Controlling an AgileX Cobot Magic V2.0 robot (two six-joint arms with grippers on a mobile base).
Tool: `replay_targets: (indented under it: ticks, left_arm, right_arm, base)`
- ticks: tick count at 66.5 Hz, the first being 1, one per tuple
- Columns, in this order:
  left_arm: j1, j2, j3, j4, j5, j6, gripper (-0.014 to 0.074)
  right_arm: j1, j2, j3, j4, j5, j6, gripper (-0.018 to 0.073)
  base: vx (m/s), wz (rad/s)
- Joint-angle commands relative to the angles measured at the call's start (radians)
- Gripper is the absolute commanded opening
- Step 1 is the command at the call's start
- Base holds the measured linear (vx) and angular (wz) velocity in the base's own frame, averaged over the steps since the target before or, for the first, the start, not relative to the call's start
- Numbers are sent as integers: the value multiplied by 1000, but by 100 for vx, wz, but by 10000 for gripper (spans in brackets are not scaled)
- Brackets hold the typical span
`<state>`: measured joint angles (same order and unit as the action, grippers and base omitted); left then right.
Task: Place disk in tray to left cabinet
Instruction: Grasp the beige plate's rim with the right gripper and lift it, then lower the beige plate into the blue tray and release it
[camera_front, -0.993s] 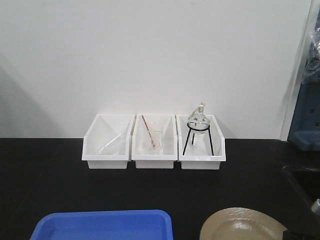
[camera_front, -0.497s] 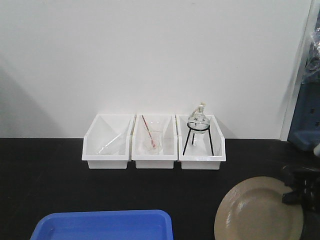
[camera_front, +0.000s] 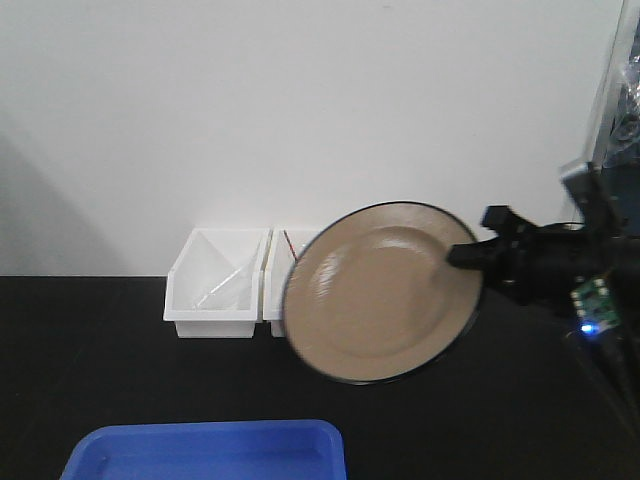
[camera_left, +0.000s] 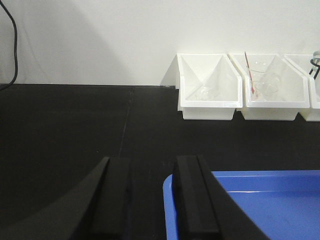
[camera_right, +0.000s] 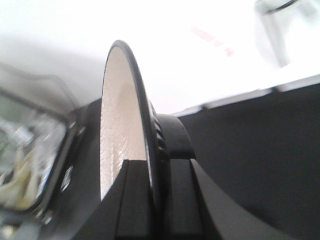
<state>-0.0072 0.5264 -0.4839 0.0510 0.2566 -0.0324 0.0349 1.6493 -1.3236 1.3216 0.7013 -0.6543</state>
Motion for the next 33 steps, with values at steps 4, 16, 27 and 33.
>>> replay_targets:
  ticks: [4, 16, 27, 33]
  left_arm:
    - [1, 6, -35, -2, -76, -8, 359]
    - [1, 6, -35, -2, -76, -8, 359]
    - [1, 6, -35, -2, -76, -8, 359]
    - [1, 6, -35, -2, -76, -8, 359]
  right_arm:
    - [197, 22, -39, 110, -63, -15, -8]
    - [394, 150, -39, 86, -97, -61, -8]
    - [445, 247, -38, 20, -111, -64, -8]
    - [444, 294, -38, -9, -70, -64, -6]
  base:
    - [0, 0]
    - [0, 0]
    - [0, 0]
    - [0, 0]
